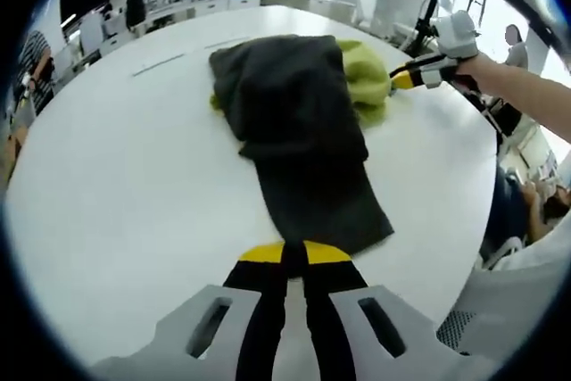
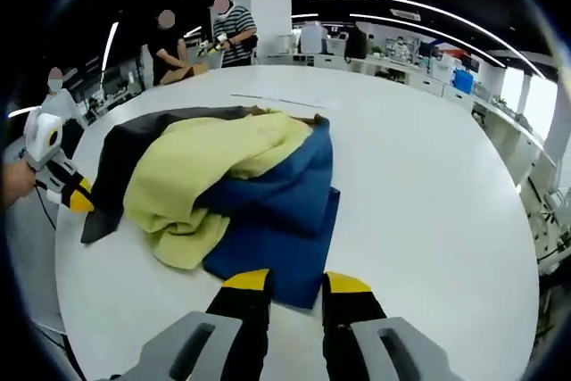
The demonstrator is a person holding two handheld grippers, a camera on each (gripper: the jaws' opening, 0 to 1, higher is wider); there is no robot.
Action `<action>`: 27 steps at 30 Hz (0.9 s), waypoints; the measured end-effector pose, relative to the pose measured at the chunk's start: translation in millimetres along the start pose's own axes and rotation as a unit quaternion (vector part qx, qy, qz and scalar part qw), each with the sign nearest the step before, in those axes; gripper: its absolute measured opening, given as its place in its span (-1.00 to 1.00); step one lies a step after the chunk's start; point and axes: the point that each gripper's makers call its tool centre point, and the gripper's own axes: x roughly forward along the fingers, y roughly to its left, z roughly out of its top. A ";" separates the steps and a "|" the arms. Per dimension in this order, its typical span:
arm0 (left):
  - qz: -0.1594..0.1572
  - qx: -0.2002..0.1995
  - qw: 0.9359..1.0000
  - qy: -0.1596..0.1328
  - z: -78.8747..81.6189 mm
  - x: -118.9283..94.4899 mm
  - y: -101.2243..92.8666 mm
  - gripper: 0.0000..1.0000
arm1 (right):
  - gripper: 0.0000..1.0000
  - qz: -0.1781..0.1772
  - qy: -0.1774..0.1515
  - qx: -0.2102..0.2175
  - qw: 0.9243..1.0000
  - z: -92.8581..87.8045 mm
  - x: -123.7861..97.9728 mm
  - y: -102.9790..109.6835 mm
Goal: Fold the garment on the visible template until the final outline fits inside the template.
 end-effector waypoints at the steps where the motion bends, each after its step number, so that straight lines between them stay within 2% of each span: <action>1: 0.000 0.001 1.000 0.000 0.3 0.3 0.1 -0.97 | -0.70 -0.002 0.000 -0.005 1.000 -0.4 -0.3 0.9; 12: 0.000 0.000 1.000 -0.004 2.8 3.2 -1.9 -1.00 | -0.99 0.015 -0.001 -0.002 1.000 1.3 2.4 9.3; 20: -0.002 -0.012 1.000 -0.010 1.6 1.3 -0.4 -1.00 | -1.00 0.011 -0.002 0.000 1.000 1.4 2.8 8.4; 27: 0.006 -0.030 0.999 -0.024 6.8 -8.7 13.9 -1.00 | -1.00 0.003 -0.010 0.005 1.000 4.9 -3.0 1.5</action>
